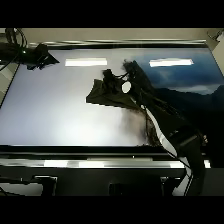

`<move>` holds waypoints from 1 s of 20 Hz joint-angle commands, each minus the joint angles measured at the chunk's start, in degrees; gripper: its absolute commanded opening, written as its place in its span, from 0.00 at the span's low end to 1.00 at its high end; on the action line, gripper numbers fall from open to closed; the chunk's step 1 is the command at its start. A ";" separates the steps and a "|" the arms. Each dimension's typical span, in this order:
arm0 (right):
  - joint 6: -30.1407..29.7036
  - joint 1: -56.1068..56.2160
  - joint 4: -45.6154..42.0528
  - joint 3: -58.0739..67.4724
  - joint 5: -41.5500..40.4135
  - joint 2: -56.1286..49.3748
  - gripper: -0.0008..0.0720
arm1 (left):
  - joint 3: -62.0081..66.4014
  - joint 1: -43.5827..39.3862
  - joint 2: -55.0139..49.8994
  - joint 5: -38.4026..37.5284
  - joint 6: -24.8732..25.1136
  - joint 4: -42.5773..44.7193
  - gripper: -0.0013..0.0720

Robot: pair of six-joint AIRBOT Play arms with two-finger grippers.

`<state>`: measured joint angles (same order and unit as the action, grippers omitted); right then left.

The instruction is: Fold the clothes and pants, and hang the long-sleeved shirts on hangers.

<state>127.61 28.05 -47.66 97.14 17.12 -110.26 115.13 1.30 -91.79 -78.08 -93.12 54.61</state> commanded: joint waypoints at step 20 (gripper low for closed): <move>-36.46 -38.27 -0.70 -0.02 52.72 7.02 0.97 | -0.04 0.04 -0.04 0.04 0.22 0.09 0.04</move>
<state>100.62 -5.17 -50.13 97.14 59.42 -100.31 115.09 1.30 -91.83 -78.02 -92.95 54.70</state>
